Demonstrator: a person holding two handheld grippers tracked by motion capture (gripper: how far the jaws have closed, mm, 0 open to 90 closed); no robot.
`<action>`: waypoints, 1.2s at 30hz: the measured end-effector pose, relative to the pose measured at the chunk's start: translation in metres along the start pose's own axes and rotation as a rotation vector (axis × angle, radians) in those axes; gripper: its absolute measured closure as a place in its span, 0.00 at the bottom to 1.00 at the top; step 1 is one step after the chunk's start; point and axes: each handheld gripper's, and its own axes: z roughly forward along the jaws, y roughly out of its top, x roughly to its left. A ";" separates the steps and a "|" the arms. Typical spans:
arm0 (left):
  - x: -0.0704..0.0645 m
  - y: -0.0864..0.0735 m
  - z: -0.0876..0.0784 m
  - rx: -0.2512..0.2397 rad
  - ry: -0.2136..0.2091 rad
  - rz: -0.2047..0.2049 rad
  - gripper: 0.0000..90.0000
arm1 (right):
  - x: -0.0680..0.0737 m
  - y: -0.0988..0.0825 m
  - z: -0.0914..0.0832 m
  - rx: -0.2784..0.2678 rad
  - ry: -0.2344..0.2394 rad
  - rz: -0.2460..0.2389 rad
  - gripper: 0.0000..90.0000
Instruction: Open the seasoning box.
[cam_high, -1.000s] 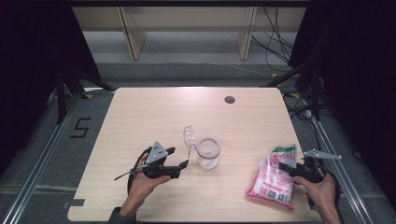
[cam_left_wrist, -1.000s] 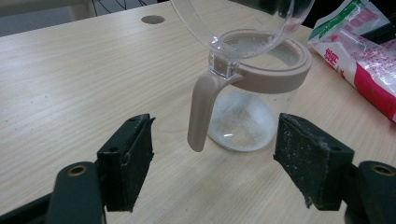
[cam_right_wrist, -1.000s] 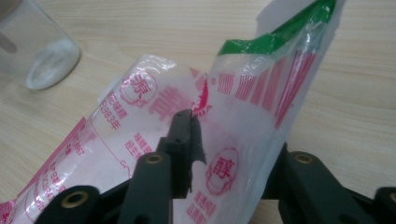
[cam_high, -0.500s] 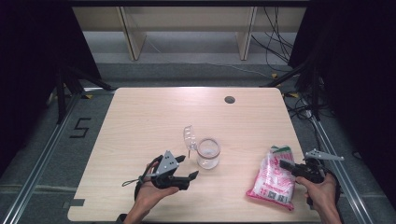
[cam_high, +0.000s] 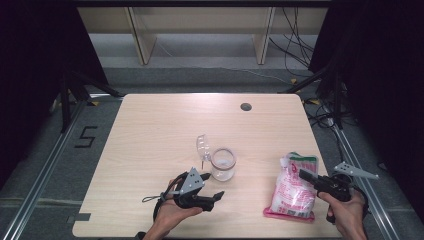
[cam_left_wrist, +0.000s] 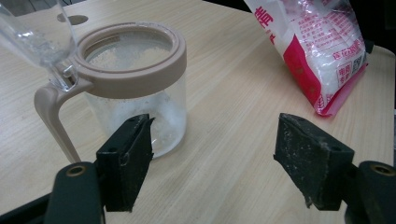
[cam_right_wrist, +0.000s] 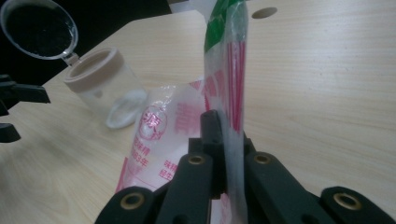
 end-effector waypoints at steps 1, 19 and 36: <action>0.000 0.000 0.000 0.007 0.001 0.005 0.30 | 0.004 0.001 -0.001 0.002 0.007 0.019 1.00; -0.009 -0.003 0.007 0.010 -0.016 -0.019 0.30 | 0.024 0.010 -0.006 -0.101 0.119 0.039 1.00; -0.015 -0.005 0.014 0.031 -0.041 -0.005 0.30 | 0.046 0.031 0.001 -0.130 0.191 0.003 1.00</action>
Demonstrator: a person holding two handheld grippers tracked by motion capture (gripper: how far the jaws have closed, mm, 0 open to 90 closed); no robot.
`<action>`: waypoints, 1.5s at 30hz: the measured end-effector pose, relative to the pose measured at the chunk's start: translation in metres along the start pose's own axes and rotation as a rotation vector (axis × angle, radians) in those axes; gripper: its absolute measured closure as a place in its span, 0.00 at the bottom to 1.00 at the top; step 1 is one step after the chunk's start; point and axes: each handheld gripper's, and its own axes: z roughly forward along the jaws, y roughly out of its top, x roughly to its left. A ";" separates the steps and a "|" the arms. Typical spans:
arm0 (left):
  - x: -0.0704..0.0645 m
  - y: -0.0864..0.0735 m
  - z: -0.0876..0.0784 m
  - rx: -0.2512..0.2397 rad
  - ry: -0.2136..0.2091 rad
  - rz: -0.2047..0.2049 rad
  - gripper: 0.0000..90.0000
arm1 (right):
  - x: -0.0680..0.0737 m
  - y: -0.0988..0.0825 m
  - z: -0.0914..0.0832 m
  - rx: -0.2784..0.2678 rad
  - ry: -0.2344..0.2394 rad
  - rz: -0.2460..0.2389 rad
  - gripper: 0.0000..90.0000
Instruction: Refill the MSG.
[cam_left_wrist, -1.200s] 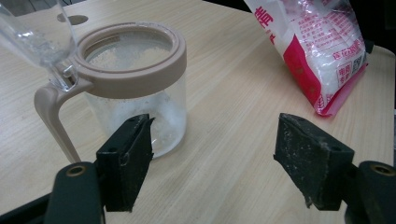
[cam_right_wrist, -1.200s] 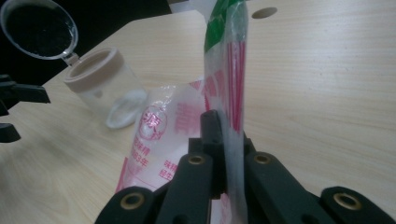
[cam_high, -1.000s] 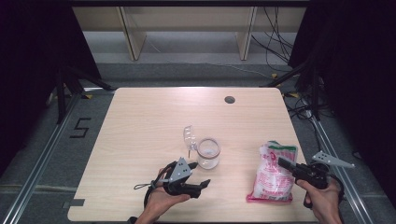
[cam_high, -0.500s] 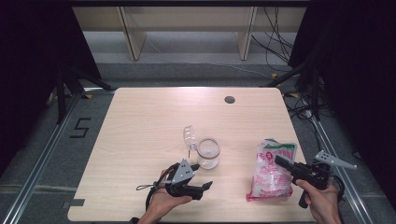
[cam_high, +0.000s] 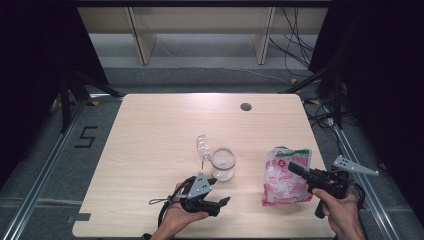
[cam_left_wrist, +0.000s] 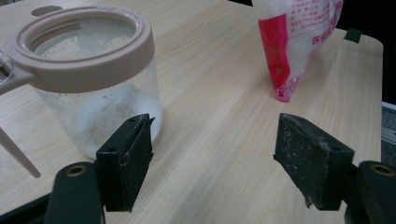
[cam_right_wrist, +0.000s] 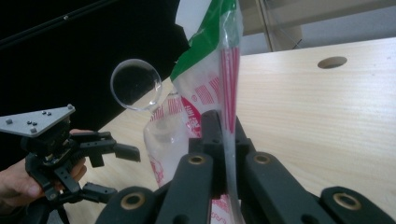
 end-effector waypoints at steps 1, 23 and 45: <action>0.000 0.000 0.001 -0.003 0.001 0.010 0.30 | 0.001 0.002 0.002 -0.006 0.008 -0.007 1.00; -0.046 0.021 0.082 0.009 -0.053 0.061 0.31 | 0.021 0.046 0.020 -0.012 0.026 -0.050 1.00; -0.063 0.035 0.122 -0.101 0.167 0.023 0.70 | 0.042 0.063 0.042 0.031 0.053 -0.111 1.00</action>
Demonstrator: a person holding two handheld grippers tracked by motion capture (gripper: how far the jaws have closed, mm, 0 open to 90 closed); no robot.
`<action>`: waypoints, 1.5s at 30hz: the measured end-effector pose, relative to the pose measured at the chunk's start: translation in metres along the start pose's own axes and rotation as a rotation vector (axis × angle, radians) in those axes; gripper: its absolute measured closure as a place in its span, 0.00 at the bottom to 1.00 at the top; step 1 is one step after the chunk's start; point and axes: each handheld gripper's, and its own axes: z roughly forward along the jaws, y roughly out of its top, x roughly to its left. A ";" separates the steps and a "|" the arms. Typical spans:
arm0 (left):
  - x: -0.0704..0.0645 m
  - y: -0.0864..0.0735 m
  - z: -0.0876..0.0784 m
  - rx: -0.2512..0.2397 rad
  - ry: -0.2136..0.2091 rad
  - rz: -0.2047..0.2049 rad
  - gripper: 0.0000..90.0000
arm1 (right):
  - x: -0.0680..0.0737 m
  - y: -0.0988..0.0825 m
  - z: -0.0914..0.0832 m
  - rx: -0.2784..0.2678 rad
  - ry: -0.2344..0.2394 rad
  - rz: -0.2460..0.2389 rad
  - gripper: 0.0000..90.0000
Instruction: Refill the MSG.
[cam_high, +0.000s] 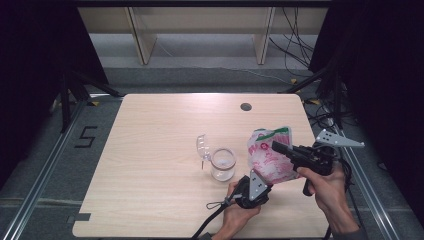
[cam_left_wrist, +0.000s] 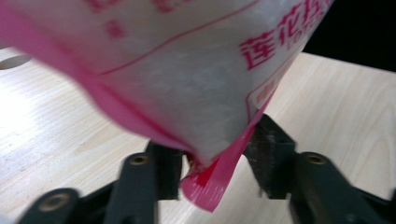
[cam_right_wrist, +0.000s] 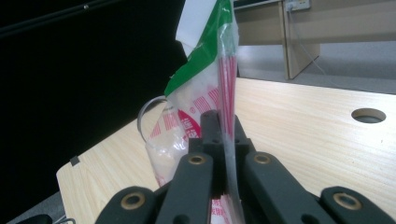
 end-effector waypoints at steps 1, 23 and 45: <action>0.002 0.000 0.000 -0.017 0.011 -0.008 0.73 | 0.002 0.001 0.000 0.006 0.000 0.016 1.00; 0.004 0.005 -0.008 -0.111 0.049 -0.026 0.80 | 0.014 0.033 0.040 0.061 -0.016 -0.088 1.00; 0.007 0.006 0.004 -0.177 0.021 -0.094 0.82 | 0.023 0.045 0.091 0.195 -0.081 -0.184 1.00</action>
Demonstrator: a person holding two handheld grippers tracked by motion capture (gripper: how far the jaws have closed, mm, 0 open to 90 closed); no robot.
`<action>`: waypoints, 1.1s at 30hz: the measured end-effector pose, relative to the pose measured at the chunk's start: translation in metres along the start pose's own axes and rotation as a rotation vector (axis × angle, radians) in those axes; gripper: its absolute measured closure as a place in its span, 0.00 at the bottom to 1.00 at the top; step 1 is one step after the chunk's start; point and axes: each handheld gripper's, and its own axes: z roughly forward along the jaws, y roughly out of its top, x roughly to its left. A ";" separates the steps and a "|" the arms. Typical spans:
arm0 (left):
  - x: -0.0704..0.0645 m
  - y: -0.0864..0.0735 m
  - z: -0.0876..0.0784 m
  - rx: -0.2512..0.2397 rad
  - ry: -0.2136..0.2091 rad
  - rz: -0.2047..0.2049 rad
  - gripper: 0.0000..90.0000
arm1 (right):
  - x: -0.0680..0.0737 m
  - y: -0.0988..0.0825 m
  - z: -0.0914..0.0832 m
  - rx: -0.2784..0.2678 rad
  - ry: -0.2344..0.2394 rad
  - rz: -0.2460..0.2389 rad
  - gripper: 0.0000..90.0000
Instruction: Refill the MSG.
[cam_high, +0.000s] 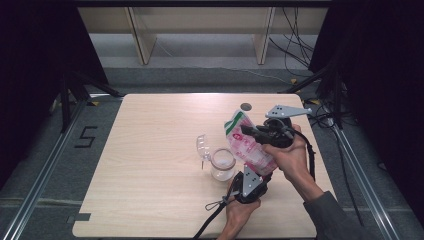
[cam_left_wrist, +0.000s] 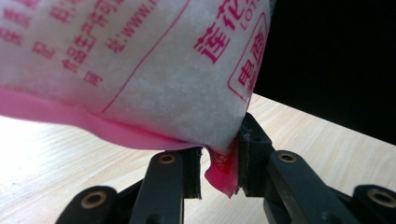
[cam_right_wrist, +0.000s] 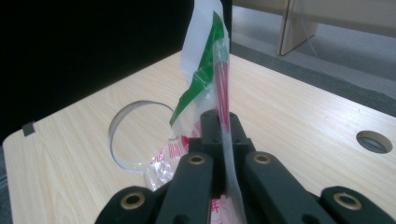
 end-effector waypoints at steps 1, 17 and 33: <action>0.000 0.000 0.000 -0.002 0.000 0.001 0.82 | -0.001 0.001 0.001 0.008 -0.001 -0.017 1.00; 0.004 0.002 0.002 -0.027 -0.028 -0.028 0.83 | 0.003 0.007 0.026 0.091 0.001 -0.037 1.00; 0.007 0.007 0.003 -0.046 -0.031 -0.021 0.83 | 0.011 0.014 0.043 0.130 -0.013 -0.063 1.00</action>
